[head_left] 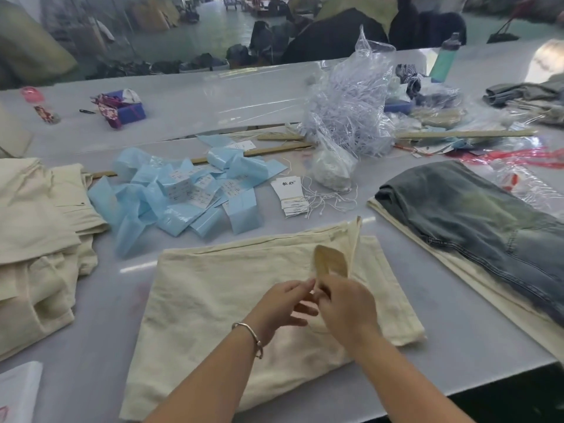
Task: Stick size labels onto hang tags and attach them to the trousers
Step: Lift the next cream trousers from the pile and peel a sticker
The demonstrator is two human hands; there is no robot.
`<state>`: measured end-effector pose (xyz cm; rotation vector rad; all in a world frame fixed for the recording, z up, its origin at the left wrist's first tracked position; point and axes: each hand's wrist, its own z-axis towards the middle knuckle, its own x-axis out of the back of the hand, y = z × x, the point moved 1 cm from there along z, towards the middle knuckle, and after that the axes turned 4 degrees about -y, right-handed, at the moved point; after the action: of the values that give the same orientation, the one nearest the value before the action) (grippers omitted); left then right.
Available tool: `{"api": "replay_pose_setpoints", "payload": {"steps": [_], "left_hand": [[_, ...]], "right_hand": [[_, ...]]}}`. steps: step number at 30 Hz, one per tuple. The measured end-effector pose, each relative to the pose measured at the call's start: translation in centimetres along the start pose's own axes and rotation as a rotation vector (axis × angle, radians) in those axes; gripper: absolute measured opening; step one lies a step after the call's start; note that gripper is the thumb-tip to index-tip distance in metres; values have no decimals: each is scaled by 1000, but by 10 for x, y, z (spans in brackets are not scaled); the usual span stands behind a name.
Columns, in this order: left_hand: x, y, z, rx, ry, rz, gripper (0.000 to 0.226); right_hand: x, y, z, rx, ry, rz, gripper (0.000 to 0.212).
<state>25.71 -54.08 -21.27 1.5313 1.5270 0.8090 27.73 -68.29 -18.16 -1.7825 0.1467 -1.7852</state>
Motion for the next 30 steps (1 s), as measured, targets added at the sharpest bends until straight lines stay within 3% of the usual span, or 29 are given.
{"api": "replay_pose_setpoints", "payload": {"steps": [6,14,17,20,23,26,28,30], "left_hand": [[-16,2,12,-41,147,-16,14],[-31,-12,18,-48,176,-8,8],[-36,-14,18,-158,280,57,25],[-40,-14,16,-370,356,253,44],[-44,-12,15,-447,376,345,48],[-50,-6,15,-352,320,355,32],[-51,-1,17,-188,162,233,15],[-51,1,16,-22,12,56,32]], "right_hand": [[-9,9,-23,173,69,127,14],[10,55,-7,-189,260,175,27],[13,63,3,-254,294,182,22],[12,69,5,-137,348,158,16],[10,72,-6,112,501,148,17],[6,72,-17,257,595,143,13],[0,71,-21,310,590,162,12],[-6,70,-24,345,546,191,11]]}}
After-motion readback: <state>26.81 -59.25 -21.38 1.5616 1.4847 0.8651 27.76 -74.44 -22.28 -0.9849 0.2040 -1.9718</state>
